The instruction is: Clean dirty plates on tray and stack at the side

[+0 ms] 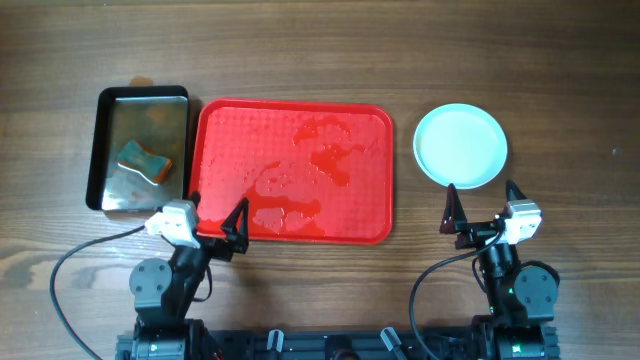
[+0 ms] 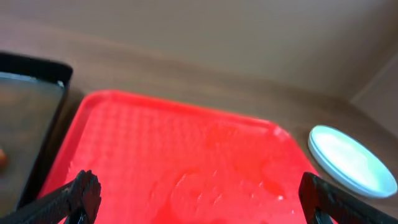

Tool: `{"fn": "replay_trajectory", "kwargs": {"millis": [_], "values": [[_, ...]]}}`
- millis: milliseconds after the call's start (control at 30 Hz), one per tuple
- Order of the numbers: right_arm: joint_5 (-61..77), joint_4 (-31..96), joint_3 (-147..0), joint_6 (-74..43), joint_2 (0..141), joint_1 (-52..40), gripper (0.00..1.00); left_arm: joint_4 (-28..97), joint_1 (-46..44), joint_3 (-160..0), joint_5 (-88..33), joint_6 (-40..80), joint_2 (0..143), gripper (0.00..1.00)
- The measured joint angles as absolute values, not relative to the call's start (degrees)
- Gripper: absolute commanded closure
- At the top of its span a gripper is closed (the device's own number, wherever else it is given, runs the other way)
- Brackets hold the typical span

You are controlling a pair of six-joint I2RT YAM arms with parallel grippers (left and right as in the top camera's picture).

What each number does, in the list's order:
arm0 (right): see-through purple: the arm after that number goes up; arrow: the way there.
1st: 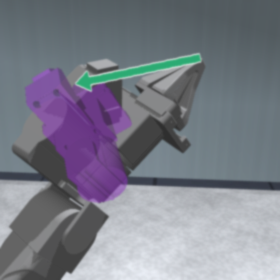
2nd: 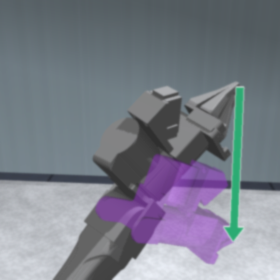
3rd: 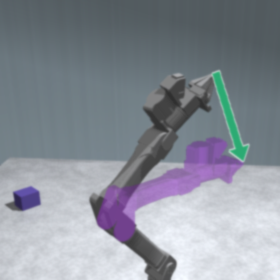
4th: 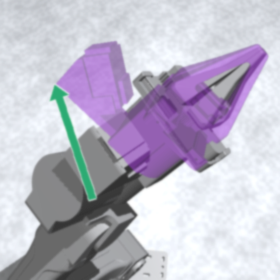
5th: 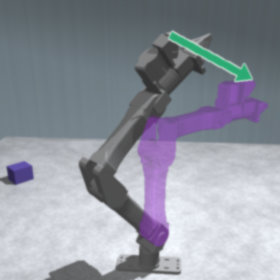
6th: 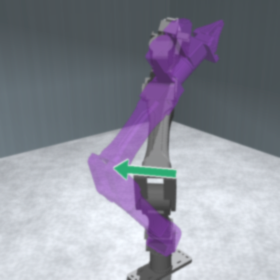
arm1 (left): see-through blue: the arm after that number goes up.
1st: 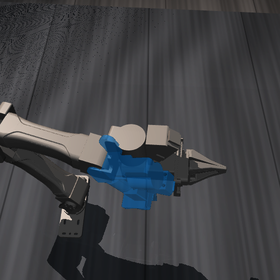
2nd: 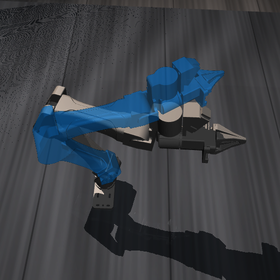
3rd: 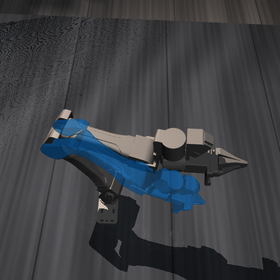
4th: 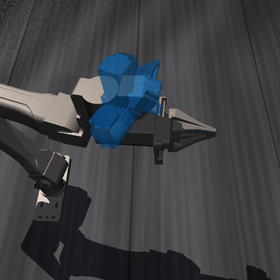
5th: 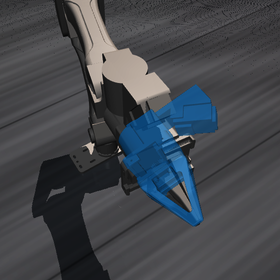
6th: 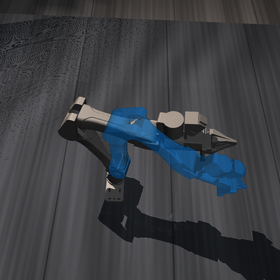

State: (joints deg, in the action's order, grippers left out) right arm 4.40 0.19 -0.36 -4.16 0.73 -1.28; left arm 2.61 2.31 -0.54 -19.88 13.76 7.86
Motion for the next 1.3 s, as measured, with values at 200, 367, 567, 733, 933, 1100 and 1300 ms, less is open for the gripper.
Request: {"fn": "replay_trajectory", "kwargs": {"millis": [200,367,567,733,933,1100,1300], "values": [[4.4,0.19,-0.36,-4.16,0.73,-1.3,0.0,2.85,2.31,-0.54,-16.34,13.76,5.5,0.0],[4.4,0.19,-0.36,-4.16,0.73,-1.3,0.0,3.57,2.31,-0.58,-8.43,13.76,4.32,0.0],[4.4,0.19,-0.36,-4.16,0.73,-1.28,0.0,4.01,2.44,-0.58,-3.64,13.28,2.46,0.0],[4.4,0.19,-0.36,-4.16,0.73,-1.3,0.0,4.1,2.63,-0.58,-2.83,12.86,0.82,0.0],[4.4,0.19,-0.36,-4.16,0.73,-1.3,0.0,4.1,2.63,-0.58,-3.05,11.11,0.82,0.0],[4.4,0.19,-0.36,-4.16,0.73,-1.3,0.0,4.08,2.63,-0.58,-3.46,6.44,0.82,0.0],[4.4,0.19,-0.36,-4.16,0.73,-1.3,0.0,4.1,2.63,-0.58,-3.2,2.61,0.82,0.0]]}}
